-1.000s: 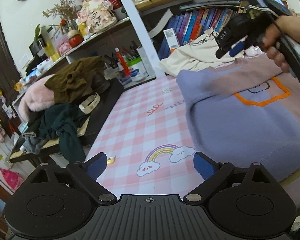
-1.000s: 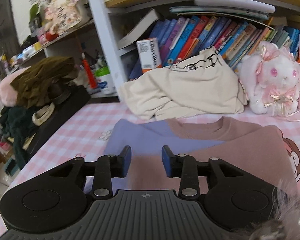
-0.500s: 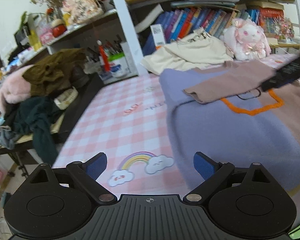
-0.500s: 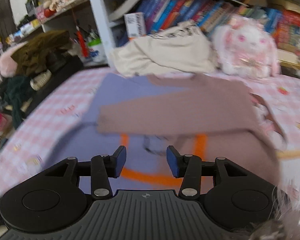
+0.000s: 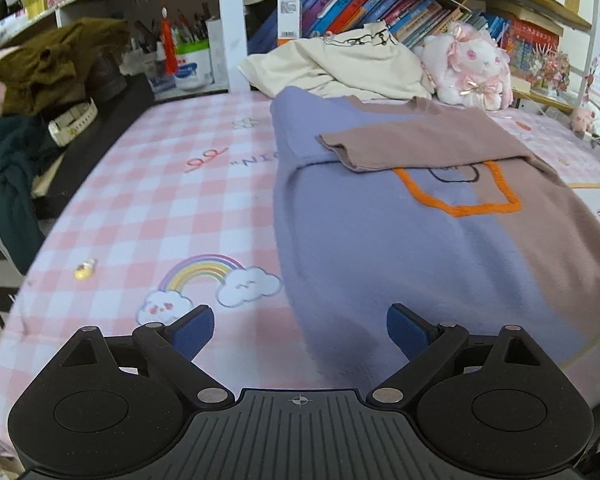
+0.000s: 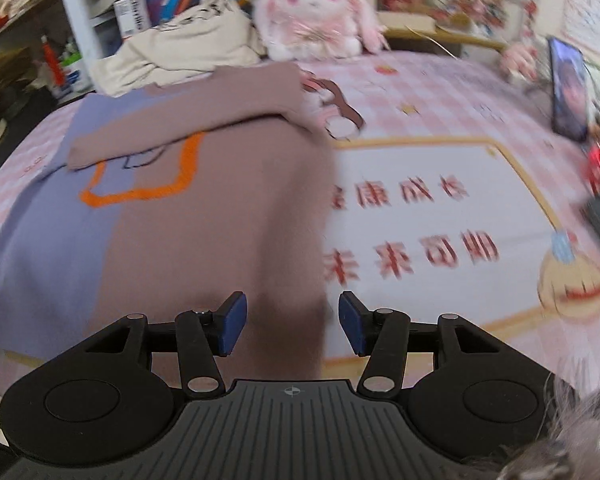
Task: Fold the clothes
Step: 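Grasp the lavender hem with the left gripper while the right gripper grasps the pink hem, then lift the hem with both grippers and fold it toward the collar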
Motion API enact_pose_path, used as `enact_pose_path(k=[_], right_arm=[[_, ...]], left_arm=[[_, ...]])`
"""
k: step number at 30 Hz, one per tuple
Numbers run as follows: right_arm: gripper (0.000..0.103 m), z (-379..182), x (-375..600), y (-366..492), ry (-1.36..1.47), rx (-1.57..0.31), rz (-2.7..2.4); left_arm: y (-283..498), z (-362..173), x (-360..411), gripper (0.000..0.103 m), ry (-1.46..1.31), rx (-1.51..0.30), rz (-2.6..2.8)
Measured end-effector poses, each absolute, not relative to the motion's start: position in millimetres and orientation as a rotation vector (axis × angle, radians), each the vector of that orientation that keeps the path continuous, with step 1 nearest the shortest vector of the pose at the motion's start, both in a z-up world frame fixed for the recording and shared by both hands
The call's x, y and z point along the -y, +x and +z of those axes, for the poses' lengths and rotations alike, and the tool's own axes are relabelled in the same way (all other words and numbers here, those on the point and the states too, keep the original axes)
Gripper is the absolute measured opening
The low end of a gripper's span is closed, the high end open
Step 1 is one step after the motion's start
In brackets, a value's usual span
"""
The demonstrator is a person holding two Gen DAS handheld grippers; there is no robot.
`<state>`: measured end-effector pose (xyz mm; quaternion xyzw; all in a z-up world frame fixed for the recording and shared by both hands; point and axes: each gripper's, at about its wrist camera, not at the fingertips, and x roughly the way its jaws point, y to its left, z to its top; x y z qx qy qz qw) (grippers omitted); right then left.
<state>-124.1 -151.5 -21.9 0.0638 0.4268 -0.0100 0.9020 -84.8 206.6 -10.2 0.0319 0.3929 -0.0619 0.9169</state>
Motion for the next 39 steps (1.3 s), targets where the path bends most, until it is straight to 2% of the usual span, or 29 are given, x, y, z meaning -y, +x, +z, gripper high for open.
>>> enact_pose_path(k=[4,6,9,11,13,15,17,18,20,22,24,28,30,31,32,34,39], right_arm=[[0.049,-23,158,-129,0.169,-0.898,-0.025],[0.049,-24,162,-130,0.198,-0.901,-0.022],[0.048,-23,166,-129,0.232,-0.902,-0.017],[0.047,-22,167,-127,0.251,-0.906,-0.013],[0.039,-22,167,-124,0.257,-0.911,-0.009],[0.031,-22,165,-122,0.248,-0.921,-0.003],[0.020,-21,161,-119,0.232,-0.930,0.003],[0.013,-21,160,-118,0.229,-0.934,0.010],[0.010,-13,153,-121,0.202,-0.887,0.039],[0.010,-2,147,-128,0.181,-0.813,0.087],[0.010,10,143,-136,0.189,-0.728,0.171],[0.012,-3,146,-124,0.213,-0.821,0.134],[0.015,-9,152,-122,0.255,-0.850,0.113],[0.016,-12,155,-122,0.275,-0.862,0.104],[0.019,-14,158,-121,0.296,-0.874,0.095],[0.024,-19,162,-120,0.330,-0.896,0.078],[0.025,-26,167,-117,0.382,-0.925,0.054]], left_arm=[[-84,-12,-206,0.094,0.020,-0.847,-0.131],[-83,-11,-208,0.087,-0.024,-0.866,-0.120],[-79,-11,-220,0.065,-0.143,-0.898,-0.084],[-77,-13,-223,0.045,-0.186,-0.910,-0.080],[-75,-14,-227,0.044,-0.220,-0.921,-0.082],[-74,-15,-229,0.035,-0.252,-0.921,-0.088],[-72,-16,-233,0.008,-0.301,-0.925,-0.096],[-72,-14,-233,0.004,-0.311,-0.918,-0.099],[-72,-9,-232,0.004,-0.320,-0.890,-0.110],[-84,14,-219,0.004,-0.233,-0.744,-0.182],[-87,28,-209,0.006,-0.180,-0.688,-0.244],[-72,11,-213,0.010,-0.206,-0.825,-0.229],[-71,3,-224,0.016,-0.282,-0.879,-0.206],[-71,0,-229,0.025,-0.319,-0.897,-0.197],[-71,-3,-236,0.041,-0.351,-0.910,-0.189],[-70,-8,-244,0.056,-0.398,-0.943,-0.175],[-70,-16,-249,0.054,-0.459,-0.959,-0.178]])
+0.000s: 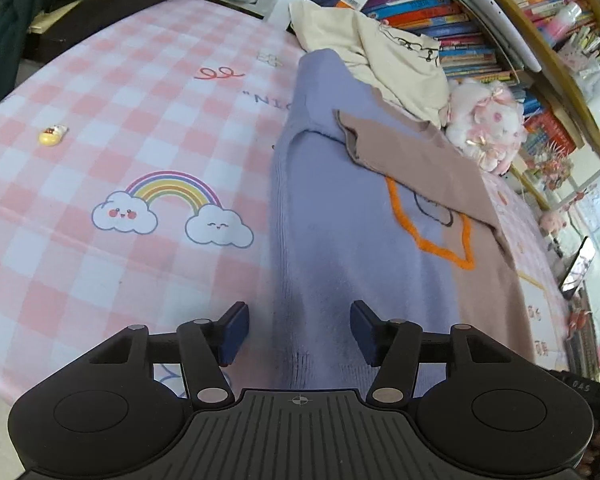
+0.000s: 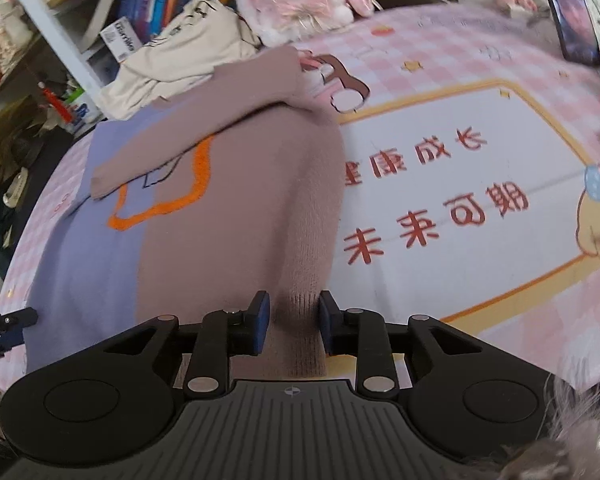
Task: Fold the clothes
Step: 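Lift the hem with both grippers and fold it toward the collar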
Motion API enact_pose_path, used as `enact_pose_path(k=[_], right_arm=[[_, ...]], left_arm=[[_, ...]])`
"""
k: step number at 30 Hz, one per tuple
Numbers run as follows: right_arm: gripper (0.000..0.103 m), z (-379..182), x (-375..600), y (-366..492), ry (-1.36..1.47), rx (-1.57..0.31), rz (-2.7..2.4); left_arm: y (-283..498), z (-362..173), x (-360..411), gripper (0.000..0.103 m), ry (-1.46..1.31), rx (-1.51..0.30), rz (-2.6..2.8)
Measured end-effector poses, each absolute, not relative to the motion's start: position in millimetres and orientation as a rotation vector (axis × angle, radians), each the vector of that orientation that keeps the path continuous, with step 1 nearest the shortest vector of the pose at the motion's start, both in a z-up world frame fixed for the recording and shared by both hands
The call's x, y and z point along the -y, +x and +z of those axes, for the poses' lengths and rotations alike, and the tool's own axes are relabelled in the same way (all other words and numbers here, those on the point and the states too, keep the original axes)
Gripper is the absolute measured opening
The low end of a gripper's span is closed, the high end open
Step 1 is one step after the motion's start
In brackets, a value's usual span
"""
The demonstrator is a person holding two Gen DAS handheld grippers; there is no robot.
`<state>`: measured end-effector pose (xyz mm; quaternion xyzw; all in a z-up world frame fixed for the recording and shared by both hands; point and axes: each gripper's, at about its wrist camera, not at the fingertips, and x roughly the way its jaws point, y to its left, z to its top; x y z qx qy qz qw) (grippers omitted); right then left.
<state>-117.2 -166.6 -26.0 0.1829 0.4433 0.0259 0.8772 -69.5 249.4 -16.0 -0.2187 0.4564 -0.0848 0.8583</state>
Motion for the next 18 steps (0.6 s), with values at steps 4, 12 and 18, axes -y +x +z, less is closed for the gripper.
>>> enact_pose_path(k=[4,12,18], right_arm=[[0.011,-25,163,-114,0.354,-0.927,0.064],[0.011,-1,151,-128,0.258,-0.783,0.150],[0.017,-20,161,-119,0.321,-0.909,0.072]], left_arm=[[-65,-18,-247,0.021,-0.481,-0.975,-0.184],[-73,14,-235,0.006,-0.349,-0.814,-0.263],[-67,-14,-253,0.024,-0.492,-0.962,-0.200]])
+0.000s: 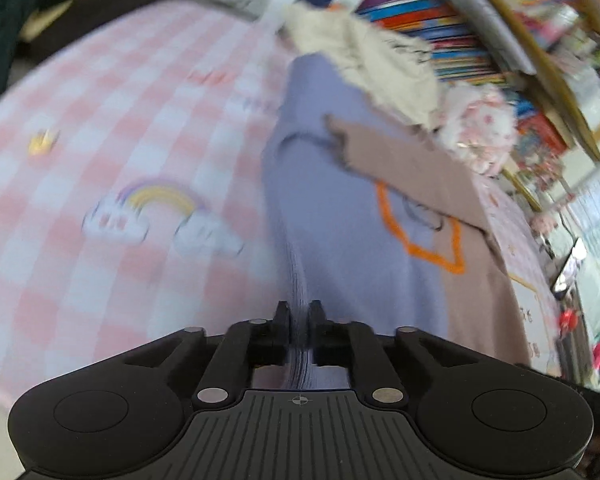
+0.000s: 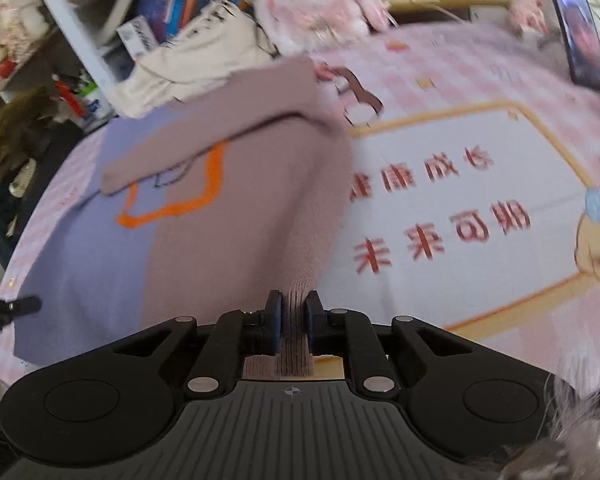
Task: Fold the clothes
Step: 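Lift the hem with both grippers and fold it toward the collar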
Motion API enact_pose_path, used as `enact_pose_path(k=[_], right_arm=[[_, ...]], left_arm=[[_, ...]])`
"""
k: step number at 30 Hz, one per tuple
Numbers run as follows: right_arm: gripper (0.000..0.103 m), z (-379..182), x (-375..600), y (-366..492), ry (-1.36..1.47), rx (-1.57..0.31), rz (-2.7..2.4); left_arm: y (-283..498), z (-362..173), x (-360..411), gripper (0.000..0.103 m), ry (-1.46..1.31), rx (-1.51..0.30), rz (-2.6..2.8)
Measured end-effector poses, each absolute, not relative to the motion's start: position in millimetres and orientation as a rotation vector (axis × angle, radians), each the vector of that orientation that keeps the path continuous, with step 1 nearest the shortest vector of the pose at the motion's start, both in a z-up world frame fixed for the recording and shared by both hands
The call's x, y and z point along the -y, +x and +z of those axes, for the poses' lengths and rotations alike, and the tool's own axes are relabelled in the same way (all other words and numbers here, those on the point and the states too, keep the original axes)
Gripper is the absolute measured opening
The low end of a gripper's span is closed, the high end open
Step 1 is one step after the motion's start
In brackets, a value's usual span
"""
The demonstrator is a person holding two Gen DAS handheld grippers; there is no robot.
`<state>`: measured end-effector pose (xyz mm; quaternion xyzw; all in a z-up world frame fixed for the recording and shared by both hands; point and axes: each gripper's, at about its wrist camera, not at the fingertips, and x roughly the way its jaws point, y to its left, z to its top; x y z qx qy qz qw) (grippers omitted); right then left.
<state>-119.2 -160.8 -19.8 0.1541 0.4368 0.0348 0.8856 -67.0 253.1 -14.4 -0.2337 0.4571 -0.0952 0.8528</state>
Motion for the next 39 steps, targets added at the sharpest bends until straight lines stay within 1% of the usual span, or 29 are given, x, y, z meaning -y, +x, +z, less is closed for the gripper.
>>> enact_pose_path(k=[2,3,7,12,13,14,15,16,17,18,19,21,24,25,28,29,31,33,36,39], right_arm=[[0.022,-23,161,-118,0.328,-0.926,0.063],[0.026,-24,161,-117,0.330,-0.932,0.063],[0.031,-25,160,-116,0.340,-0.935,0.069],[0.032,-26,155,-114,0.323,-0.925,0.079],[0.022,-26,153,-113,0.310,-0.925,0.078],[0.015,-26,151,-113,0.292,-0.927,0.080],[0.012,-27,149,-112,0.273,-0.929,0.083],[0.011,-26,146,-113,0.248,-0.928,0.082],[0.011,-26,143,-113,0.222,-0.926,0.079],[0.010,-24,139,-114,0.182,-0.917,0.079],[0.010,-21,132,-117,0.112,-0.887,0.086],[0.010,-12,115,-128,-0.034,-0.797,0.119],[0.010,-1,107,-143,-0.085,-0.693,0.188],[0.010,-2,109,-142,-0.064,-0.703,0.192],[0.011,-15,128,-127,0.067,-0.826,0.133],[0.012,-18,135,-123,0.124,-0.861,0.122],[0.016,-24,150,-119,0.237,-0.911,0.109],[0.019,-27,160,-118,0.314,-0.928,0.101],[0.019,-31,166,-120,0.388,-0.933,0.096],[0.021,-31,168,-120,0.415,-0.929,0.102]], left_arm=[[-68,-21,-258,0.036,-0.539,-0.988,-0.184],[-69,-20,-259,0.036,-0.546,-0.987,-0.187],[-67,-21,-258,0.036,-0.542,-0.994,-0.206],[-69,-24,-263,0.035,-0.611,-0.978,-0.205],[-69,-25,-263,0.034,-0.622,-0.976,-0.204],[-69,-25,-263,0.033,-0.627,-0.975,-0.203],[-68,-25,-263,0.031,-0.626,-0.976,-0.201],[-67,-25,-262,0.025,-0.623,-0.979,-0.199],[-66,-26,-261,0.011,-0.613,-0.992,-0.195],[-65,-26,-260,0.005,-0.603,-1.004,-0.190],[-64,-26,-259,0.005,-0.593,-1.005,-0.184],[-69,-16,-255,0.005,-0.561,-0.948,-0.200],[-76,2,-251,0.005,-0.484,-0.854,-0.226],[-74,2,-252,0.006,-0.479,-0.868,-0.225],[-68,-12,-262,0.006,-0.549,-0.954,-0.220],[-67,-17,-266,0.008,-0.577,-0.979,-0.217],[-65,-26,-272,0.011,-0.631,-1.025,-0.213],[-66,-29,-275,0.013,-0.668,-1.026,-0.220],[-65,-30,-275,0.013,-0.687,-1.036,-0.232],[-62,-32,-275,0.014,-0.708,-1.049,-0.253]])
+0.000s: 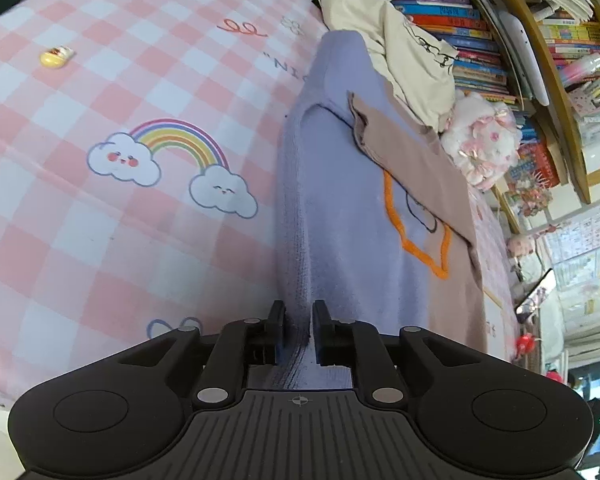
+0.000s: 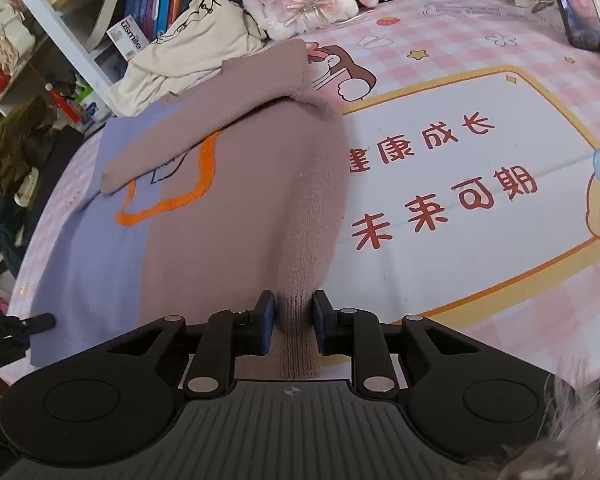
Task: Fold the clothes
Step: 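Lift the hem with both grippers and fold it toward the collar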
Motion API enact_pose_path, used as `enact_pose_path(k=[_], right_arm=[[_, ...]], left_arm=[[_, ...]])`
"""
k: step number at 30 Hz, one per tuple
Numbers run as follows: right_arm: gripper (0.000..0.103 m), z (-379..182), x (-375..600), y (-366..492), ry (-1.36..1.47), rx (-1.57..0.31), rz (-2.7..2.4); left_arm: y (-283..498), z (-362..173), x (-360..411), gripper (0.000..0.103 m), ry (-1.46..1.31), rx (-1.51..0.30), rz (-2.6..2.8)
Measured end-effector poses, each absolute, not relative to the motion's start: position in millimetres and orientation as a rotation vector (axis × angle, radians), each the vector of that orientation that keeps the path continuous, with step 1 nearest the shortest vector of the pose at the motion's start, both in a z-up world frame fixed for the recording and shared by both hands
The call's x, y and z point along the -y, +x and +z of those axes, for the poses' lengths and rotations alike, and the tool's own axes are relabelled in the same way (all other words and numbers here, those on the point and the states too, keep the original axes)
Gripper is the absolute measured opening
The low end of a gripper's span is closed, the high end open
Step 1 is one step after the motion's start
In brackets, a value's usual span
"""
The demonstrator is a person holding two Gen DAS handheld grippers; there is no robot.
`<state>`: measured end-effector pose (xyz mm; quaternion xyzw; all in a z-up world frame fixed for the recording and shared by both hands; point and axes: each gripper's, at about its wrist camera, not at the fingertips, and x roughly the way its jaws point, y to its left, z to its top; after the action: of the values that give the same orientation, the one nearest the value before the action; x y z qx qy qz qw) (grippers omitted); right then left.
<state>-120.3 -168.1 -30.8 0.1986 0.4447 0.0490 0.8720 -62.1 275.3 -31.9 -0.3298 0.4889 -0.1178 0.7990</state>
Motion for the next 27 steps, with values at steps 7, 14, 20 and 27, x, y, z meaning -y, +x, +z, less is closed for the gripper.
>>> enact_pose_path(k=[7,14,20,27], right_arm=[[0.011,-29,171,-118,0.416,-0.941,0.116],[0.010,-23,177,-133,0.450,-1.034,0.167],[0.010,-12,184,-160,0.540,-1.122,0.264],[0.010,13,194,-139,0.769,-0.951,0.349]], left_arm=[[-58,-33,-272,0.005,-0.678,-1.059,-0.288],[-82,-29,-282,0.004,-0.680,-1.119,-0.324],[-105,-13,-284,0.004,-0.701,-1.155,-0.384],[-78,3,-293,0.004,-0.949,-0.968,-0.451]])
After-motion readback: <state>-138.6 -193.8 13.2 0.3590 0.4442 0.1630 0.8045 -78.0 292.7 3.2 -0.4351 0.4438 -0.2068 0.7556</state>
